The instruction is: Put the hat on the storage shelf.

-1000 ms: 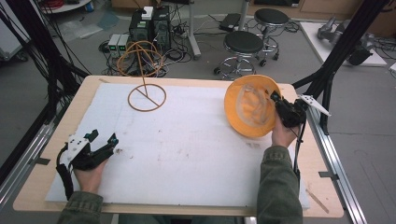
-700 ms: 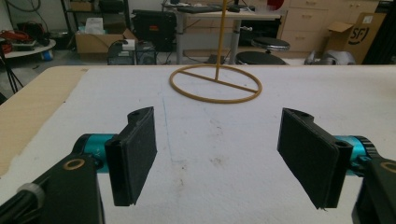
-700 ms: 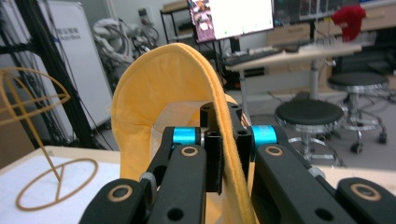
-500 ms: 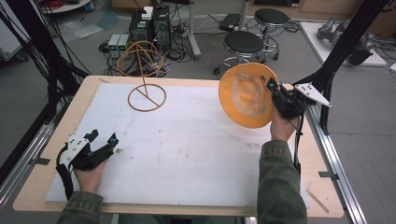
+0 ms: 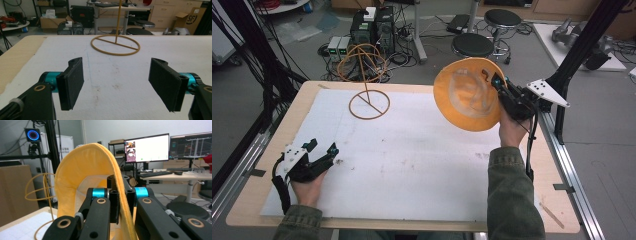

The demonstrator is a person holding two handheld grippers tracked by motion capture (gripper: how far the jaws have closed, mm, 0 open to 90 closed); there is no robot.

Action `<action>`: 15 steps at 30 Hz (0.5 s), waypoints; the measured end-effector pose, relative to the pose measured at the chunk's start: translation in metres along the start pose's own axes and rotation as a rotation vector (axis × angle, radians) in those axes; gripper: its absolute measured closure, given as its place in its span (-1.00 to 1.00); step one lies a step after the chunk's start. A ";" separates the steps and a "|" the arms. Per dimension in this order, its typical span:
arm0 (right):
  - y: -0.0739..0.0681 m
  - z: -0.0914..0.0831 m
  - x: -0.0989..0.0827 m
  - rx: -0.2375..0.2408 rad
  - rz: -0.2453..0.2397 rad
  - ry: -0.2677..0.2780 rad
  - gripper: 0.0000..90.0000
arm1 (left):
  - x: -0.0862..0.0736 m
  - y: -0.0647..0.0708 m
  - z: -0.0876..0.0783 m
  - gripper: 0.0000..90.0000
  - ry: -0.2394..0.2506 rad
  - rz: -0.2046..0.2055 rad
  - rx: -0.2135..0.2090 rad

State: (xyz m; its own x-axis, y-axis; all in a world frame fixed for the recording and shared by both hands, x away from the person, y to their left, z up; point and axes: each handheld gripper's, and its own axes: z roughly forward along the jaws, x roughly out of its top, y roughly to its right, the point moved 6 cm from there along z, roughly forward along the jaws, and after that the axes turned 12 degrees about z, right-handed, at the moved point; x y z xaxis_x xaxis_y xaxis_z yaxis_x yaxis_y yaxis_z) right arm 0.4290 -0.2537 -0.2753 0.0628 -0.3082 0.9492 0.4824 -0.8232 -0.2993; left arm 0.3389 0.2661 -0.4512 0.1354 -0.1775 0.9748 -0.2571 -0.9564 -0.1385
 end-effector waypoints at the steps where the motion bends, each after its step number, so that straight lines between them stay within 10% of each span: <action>1: -0.001 0.000 0.001 0.006 -0.005 0.002 0.94 | 0.000 0.000 0.000 -0.37 0.000 -0.001 -0.001; 15: -0.027 0.030 0.019 0.007 -0.039 0.006 0.93 | 0.001 -0.001 0.000 -0.37 0.010 -0.018 -0.004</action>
State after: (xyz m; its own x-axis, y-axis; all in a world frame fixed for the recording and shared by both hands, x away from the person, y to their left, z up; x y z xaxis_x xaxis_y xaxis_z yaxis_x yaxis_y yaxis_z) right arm 0.4430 -0.2233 -0.2460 0.0391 -0.2790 0.9595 0.4904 -0.8313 -0.2617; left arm 0.3391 0.2667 -0.4503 0.1309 -0.1578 0.9788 -0.2589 -0.9584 -0.1199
